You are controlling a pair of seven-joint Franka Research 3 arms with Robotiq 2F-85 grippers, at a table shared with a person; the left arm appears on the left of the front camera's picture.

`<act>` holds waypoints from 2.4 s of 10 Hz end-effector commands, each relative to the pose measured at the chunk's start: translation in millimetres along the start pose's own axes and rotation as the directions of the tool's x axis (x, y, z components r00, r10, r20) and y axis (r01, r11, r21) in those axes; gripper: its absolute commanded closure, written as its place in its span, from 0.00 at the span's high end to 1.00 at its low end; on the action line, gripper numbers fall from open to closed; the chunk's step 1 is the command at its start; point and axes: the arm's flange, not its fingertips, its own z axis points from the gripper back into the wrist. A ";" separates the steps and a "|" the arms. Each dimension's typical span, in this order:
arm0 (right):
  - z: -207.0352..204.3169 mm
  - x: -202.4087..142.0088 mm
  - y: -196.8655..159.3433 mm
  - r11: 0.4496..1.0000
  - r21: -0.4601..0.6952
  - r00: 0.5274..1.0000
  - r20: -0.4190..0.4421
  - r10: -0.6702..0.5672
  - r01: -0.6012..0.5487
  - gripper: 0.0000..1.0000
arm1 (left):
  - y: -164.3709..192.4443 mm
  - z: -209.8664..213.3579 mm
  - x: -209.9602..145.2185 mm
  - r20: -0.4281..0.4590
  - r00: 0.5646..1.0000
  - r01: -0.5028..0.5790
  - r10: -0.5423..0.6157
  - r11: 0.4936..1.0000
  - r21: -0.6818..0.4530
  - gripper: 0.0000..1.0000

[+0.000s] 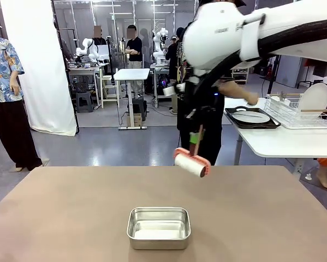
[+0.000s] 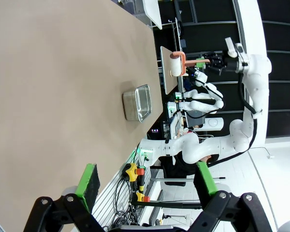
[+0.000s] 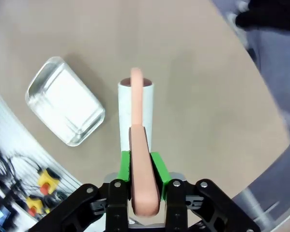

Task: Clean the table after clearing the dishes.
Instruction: When the right (or left) Handle tray is removed, use the right hand (or left hand) to clean the right (or left) side of the table with the Lint Roller.

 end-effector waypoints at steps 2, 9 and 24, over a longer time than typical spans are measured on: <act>-29.6 -15.4 -47.5 0.916 0.151 0.925 0.020 -0.380 0.373 0.22 | -2.4 0.7 -3.7 0.007 1.000 0.005 -0.005 1.000 -0.002 1.00; -117.2 -74.7 -133.9 0.648 0.475 0.728 0.023 -0.685 0.595 0.22 | -2.4 0.7 -3.7 0.007 1.000 0.005 -0.005 1.000 -0.002 1.00; -184.2 -92.8 -148.3 0.543 0.569 0.687 -0.055 -0.724 0.618 0.22 | -2.4 0.7 -3.7 0.007 1.000 0.005 -0.005 1.000 -0.002 1.00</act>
